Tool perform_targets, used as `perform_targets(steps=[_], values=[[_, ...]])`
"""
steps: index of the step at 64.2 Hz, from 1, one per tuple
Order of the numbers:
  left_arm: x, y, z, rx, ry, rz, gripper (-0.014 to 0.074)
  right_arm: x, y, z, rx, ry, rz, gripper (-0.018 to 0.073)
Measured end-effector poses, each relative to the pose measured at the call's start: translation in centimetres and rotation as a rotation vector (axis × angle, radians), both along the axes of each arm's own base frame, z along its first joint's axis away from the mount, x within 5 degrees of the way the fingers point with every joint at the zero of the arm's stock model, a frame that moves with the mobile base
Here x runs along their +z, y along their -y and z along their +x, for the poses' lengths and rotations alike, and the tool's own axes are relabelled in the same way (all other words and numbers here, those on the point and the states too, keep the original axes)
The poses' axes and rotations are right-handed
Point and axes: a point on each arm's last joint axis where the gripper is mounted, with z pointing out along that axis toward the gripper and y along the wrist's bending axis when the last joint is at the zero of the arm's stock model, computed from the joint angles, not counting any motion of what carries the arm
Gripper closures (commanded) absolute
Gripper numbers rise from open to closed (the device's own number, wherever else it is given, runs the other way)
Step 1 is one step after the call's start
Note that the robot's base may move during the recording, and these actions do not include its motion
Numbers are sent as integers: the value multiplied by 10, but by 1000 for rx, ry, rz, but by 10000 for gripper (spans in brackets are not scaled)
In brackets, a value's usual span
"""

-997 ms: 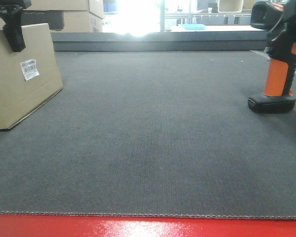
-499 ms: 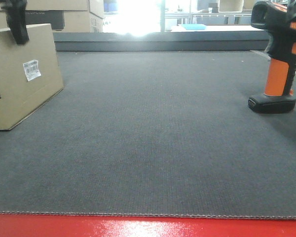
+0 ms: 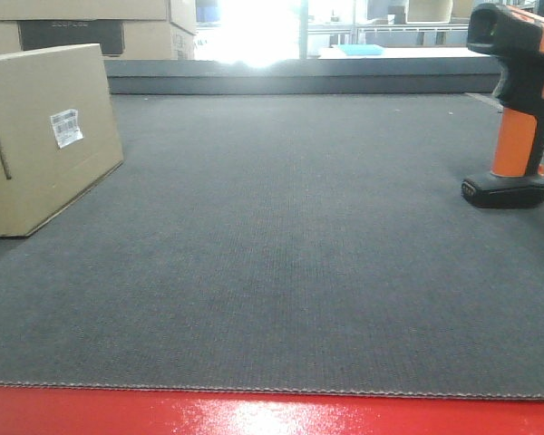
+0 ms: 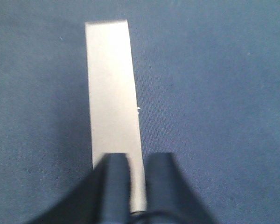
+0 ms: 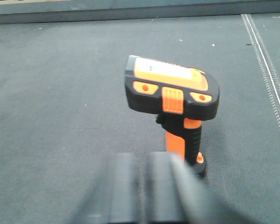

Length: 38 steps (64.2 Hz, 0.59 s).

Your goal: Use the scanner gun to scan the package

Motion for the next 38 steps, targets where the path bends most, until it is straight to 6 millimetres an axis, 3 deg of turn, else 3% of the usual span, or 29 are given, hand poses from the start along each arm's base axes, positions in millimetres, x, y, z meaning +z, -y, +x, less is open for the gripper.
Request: perform_targets(steps=[4,12,22,38], values=[[5,-1,-13,0,13,0,708,2,0,-5,5,3,1,711],[-4,-2,-36,1,22,-1,708,6,0,-12,11,16,-13,712],[-31,-4,-64,8,105,-3,708,7,8,-21,-23,3,-45,712],[-70,-9,-124,17,348,-5,708,4,19,-38,-90,3,-100,712]])
